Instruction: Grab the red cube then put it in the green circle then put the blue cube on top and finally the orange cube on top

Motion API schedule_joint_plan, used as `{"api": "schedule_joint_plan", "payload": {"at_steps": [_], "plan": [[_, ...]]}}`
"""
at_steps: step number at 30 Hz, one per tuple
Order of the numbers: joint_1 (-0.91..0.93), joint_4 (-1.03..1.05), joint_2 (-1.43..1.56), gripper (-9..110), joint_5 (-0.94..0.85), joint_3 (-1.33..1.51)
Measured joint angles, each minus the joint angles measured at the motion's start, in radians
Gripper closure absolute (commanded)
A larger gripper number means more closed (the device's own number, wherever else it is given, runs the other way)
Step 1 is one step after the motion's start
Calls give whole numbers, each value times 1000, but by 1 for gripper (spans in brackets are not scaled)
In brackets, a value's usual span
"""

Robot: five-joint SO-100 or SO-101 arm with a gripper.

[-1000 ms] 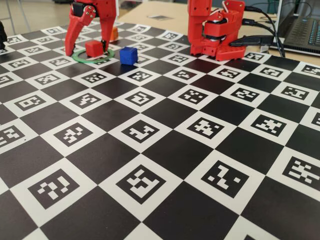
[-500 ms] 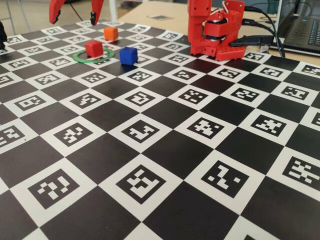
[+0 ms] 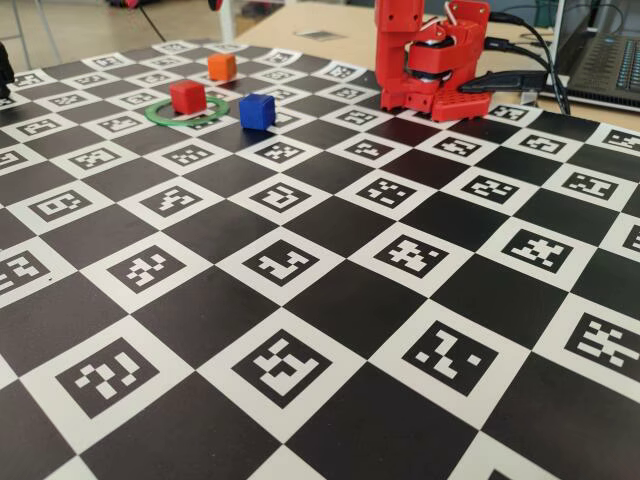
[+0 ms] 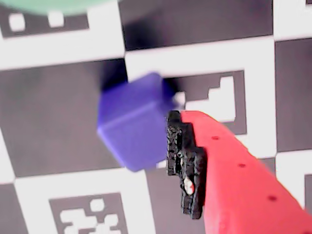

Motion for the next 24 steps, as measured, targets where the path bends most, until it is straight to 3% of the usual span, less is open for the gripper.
{"api": "schedule_joint_plan", "payload": {"at_steps": [16,24], "plan": [[-212,37,293,49,67,282],[-230,-114,342,49,78,503]]}}
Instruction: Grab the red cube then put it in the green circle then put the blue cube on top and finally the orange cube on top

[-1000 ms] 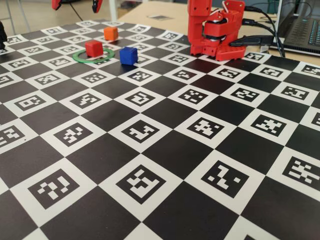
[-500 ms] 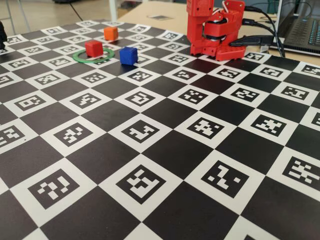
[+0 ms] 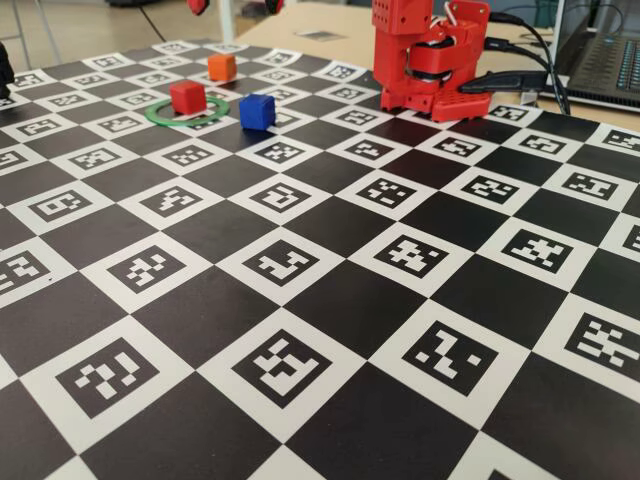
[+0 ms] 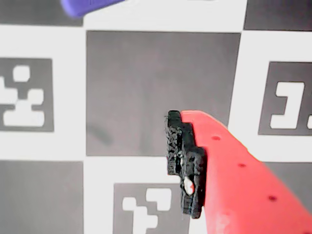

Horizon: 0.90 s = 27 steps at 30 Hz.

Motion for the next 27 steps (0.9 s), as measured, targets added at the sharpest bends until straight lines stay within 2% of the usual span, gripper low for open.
{"api": "schedule_joint_plan", "payload": {"at_steps": [15,27], "plan": [[52,-328,0,49,-74,330],[72,-526,0,49,-107,453]]}}
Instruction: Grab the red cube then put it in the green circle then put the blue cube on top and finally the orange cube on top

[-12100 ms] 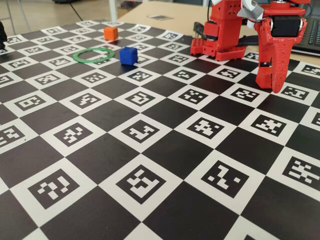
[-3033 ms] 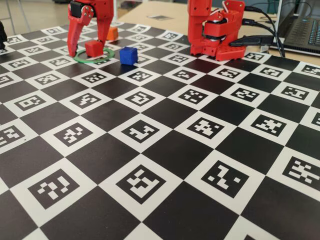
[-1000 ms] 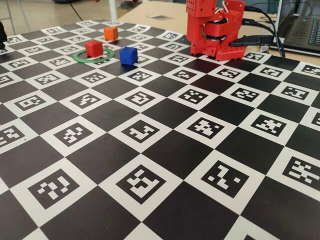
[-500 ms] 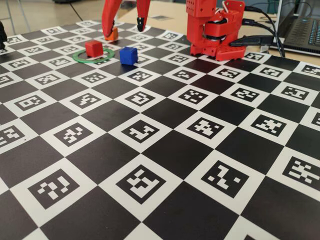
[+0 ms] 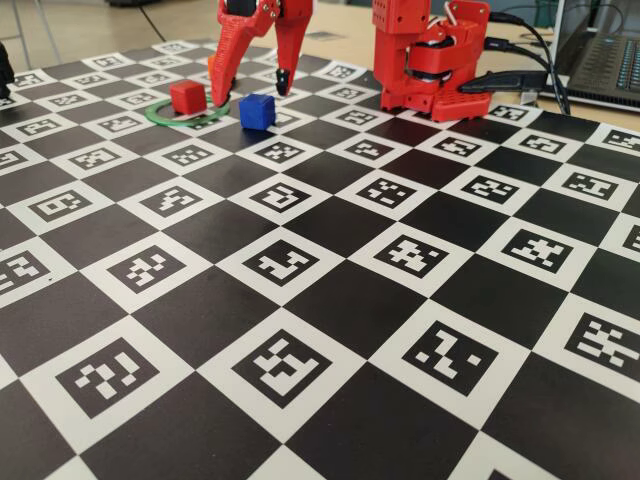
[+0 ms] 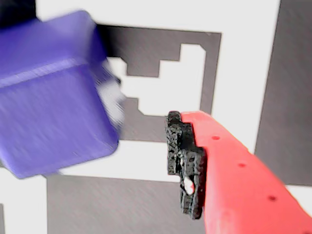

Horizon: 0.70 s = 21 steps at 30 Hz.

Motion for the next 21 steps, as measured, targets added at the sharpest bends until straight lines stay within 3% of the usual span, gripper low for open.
{"api": "schedule_joint_plan", "payload": {"at_steps": [21], "plan": [[0,-78,-109,49,-18,2]]}}
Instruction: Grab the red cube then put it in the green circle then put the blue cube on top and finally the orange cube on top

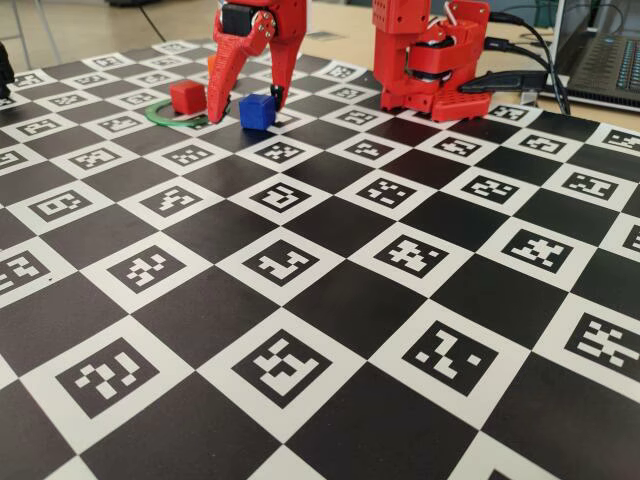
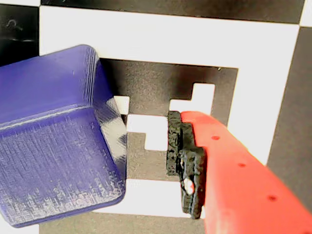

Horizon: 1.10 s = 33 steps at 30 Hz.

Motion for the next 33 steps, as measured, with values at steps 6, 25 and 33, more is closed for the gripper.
{"api": "schedule_joint_plan", "payload": {"at_steps": [6,25,33], "plan": [[0,0,0,49,-20,0],[0,-26,0,49,-176,3],[0,-41,0,49,-225,6]]}}
